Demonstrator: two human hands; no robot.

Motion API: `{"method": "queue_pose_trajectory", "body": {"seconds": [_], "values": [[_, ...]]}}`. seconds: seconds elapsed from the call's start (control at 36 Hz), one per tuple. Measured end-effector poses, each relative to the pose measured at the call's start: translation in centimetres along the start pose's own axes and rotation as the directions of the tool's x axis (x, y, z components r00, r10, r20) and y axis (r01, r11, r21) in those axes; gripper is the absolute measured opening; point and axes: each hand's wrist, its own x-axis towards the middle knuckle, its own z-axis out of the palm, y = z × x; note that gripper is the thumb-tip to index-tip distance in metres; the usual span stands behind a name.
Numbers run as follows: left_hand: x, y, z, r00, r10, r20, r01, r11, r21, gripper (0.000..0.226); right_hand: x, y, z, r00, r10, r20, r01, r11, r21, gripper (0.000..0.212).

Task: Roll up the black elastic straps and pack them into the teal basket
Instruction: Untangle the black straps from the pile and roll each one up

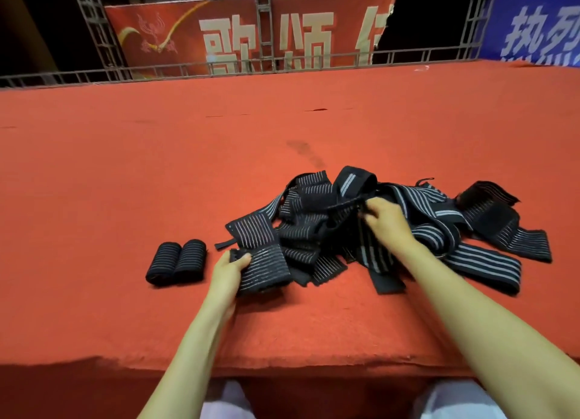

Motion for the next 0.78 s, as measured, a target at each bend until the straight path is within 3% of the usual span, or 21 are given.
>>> {"method": "queue_pose_trajectory", "body": {"seconds": [0.03,0.08,0.14,0.17,0.31,0.39,0.44,0.5,0.58,0.69,0.78], "values": [[-0.1,0.0,-0.2,0.999,0.019,0.028,-0.020,0.999,0.050,0.015,0.3,0.2,-0.7,0.999,0.017,0.030,-0.017,1.000,0.011,0.034],[-0.3,-0.1,-0.3,0.994,0.037,0.106,-0.050,0.991,0.122,0.015,0.6,0.2,-1.7,0.962,0.005,0.273,0.002,1.000,-0.026,0.054],[-0.5,0.0,0.0,0.986,0.045,0.161,-0.072,0.983,0.166,0.015,0.5,0.1,-2.2,0.839,0.037,0.543,0.064,0.984,-0.166,0.063],[-0.6,0.0,0.1,0.983,0.054,0.178,-0.088,0.978,0.188,0.014,0.3,0.1,-2.3,0.796,0.066,0.602,0.084,0.972,-0.218,0.066],[-1.6,1.1,0.3,0.934,0.132,0.333,-0.219,0.945,0.241,0.015,-0.5,-0.2,-3.4,0.725,0.129,0.676,0.138,0.935,-0.326,0.080],[-2.7,2.4,0.1,0.871,0.161,0.465,-0.319,0.904,0.285,0.017,-0.6,-1.6,-4.7,0.688,0.187,0.701,0.168,0.899,-0.405,0.064],[-3.3,3.4,0.0,0.829,0.155,0.537,-0.374,0.868,0.328,0.021,-1.1,-3.5,-5.6,0.723,0.083,0.686,0.126,0.960,-0.249,0.067],[-3.8,4.2,0.2,0.789,0.134,0.600,-0.423,0.826,0.372,0.021,-2.3,-6.3,-6.0,0.769,-0.120,0.628,0.111,0.992,0.053,0.073],[-4.4,5.1,0.6,0.745,0.122,0.656,-0.489,0.769,0.412,0.019,-3.8,-9.4,-5.3,0.736,-0.307,0.603,0.127,0.938,0.323,0.076],[-4.9,5.6,0.9,0.719,0.161,0.676,-0.560,0.710,0.426,0.018,-4.2,-10.2,-3.9,0.663,-0.294,0.688,0.200,0.956,0.216,0.055],[-4.9,5.6,0.9,0.765,0.205,0.611,-0.503,0.782,0.368,0.016,-4.4,-9.8,-3.6,0.664,-0.195,0.722,0.115,0.980,0.159,0.031]]}}
